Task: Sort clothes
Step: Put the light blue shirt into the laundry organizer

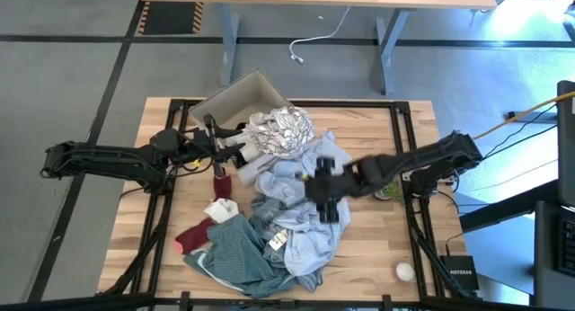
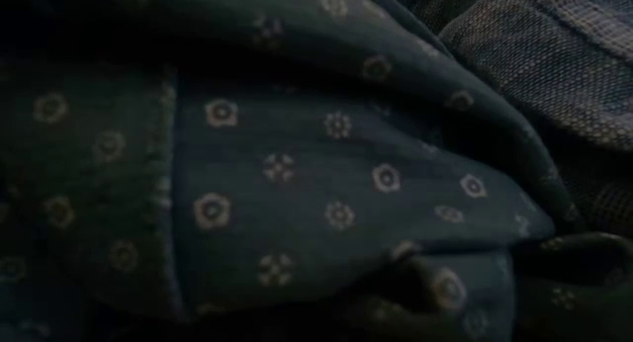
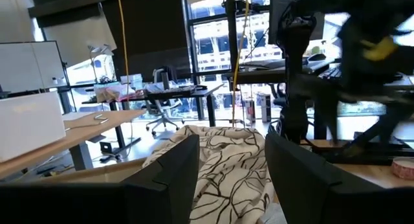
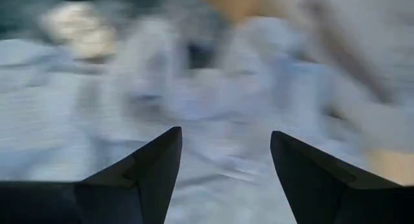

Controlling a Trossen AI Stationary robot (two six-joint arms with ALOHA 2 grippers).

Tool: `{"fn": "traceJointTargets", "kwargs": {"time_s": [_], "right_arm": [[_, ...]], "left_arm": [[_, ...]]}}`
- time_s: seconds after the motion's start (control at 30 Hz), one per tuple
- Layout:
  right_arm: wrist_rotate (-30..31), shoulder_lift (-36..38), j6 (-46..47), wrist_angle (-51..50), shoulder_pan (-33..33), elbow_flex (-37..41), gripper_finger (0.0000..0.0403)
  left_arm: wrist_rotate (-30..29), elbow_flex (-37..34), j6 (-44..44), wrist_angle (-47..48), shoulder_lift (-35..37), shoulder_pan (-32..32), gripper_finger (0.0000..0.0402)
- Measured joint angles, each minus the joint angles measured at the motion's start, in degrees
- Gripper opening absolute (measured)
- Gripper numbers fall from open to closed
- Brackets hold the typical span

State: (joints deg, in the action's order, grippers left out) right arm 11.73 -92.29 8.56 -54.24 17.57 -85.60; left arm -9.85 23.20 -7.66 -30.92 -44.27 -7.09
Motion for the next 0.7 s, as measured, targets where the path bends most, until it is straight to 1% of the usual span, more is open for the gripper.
{"fn": "traceJointTargets", "kwargs": {"time_s": [0.1, 0.17, 0.37, 0.43, 0.6, 0.63, 0.7], "right_arm": [[-3.2, 0.0, 1.88, 6.77, 3.29, 5.08, 0.0253], [-4.21, 0.0, 3.09, 12.1, 5.31, 8.58, 0.0253], [-2.05, -0.18, 7.6, 26.39, 9.5, 19.32, 0.0253], [-0.06, -0.65, 7.95, 29.22, 10.09, 21.76, 0.0253], [7.17, -2.33, 6.21, 30.21, 9.84, 24.82, 0.0253], [9.85, -2.84, 5.39, 30.11, 9.25, 24.9, 0.0253], [17.49, -3.75, 4.59, 28.71, 8.46, 24.98, 0.0253]], "left_arm": [[0.0, 0.0, 0.17, 0.0, 0.0, 0.0, 0.0171], [0.0, 0.0, 0.19, -0.09, 0.0, 0.0, 0.0171], [0.0, 0.0, 0.19, -0.15, 0.0, 0.0, 0.0171], [0.0, 0.0, 0.21, -0.21, 0.0, 0.0, 0.0171], [0.0, 0.0, 0.14, -0.26, -0.02, -0.22, 0.0171], [0.01, 0.0, 0.17, -0.43, -0.02, -0.4, 0.0171], [0.0, 0.0, 0.21, -0.18, -0.02, -0.52, 0.0171]]}}
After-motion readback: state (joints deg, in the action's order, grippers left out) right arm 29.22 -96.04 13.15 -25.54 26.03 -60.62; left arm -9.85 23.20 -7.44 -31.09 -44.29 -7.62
